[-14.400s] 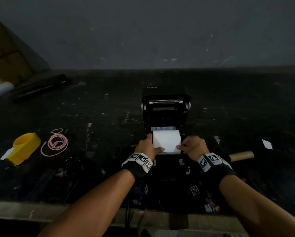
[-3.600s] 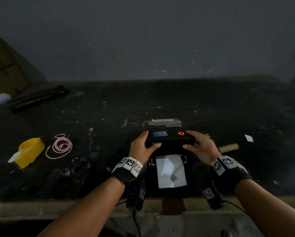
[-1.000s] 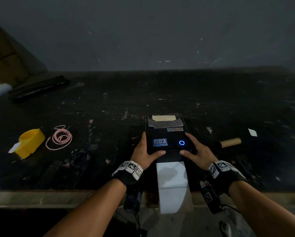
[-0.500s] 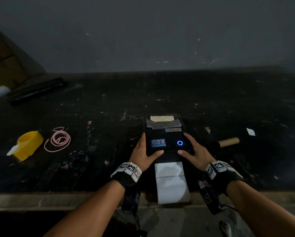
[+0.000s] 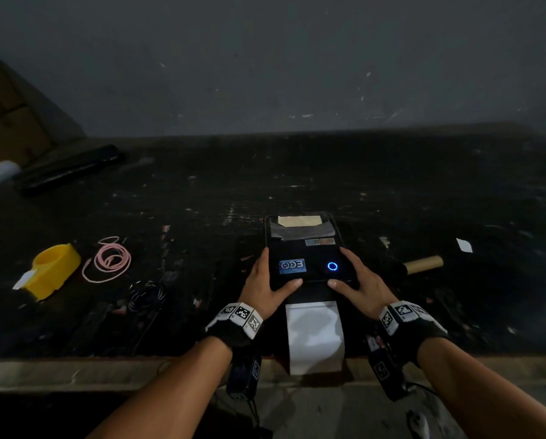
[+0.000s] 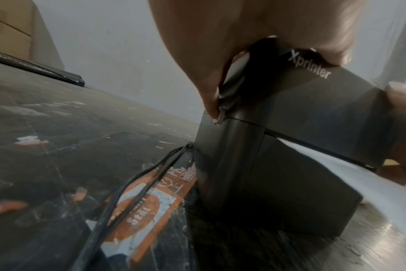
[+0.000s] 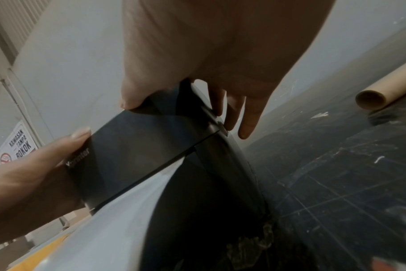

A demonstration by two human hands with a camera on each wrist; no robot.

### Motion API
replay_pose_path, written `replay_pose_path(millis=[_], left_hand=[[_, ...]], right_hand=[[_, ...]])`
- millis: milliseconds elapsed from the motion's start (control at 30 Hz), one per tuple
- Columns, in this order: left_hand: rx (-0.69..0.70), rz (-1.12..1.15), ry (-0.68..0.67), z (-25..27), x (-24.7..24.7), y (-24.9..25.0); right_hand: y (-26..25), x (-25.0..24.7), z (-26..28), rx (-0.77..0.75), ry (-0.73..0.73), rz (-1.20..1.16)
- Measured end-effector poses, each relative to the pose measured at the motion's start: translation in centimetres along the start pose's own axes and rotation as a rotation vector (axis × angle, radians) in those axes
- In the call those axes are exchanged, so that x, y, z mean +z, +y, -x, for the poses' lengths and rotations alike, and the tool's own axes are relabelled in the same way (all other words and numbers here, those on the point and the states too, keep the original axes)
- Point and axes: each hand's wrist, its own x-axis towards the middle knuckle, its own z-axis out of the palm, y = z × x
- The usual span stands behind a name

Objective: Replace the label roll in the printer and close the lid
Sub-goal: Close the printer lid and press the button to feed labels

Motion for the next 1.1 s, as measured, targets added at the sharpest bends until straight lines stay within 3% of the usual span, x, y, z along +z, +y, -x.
replay_pose_path(millis=[1100], left_hand=[[0.028, 0.042, 0.012, 0.24, 0.02, 0.10]], right_hand=[[0.27, 0.10, -0.10, -0.009, 0.003, -0.003]])
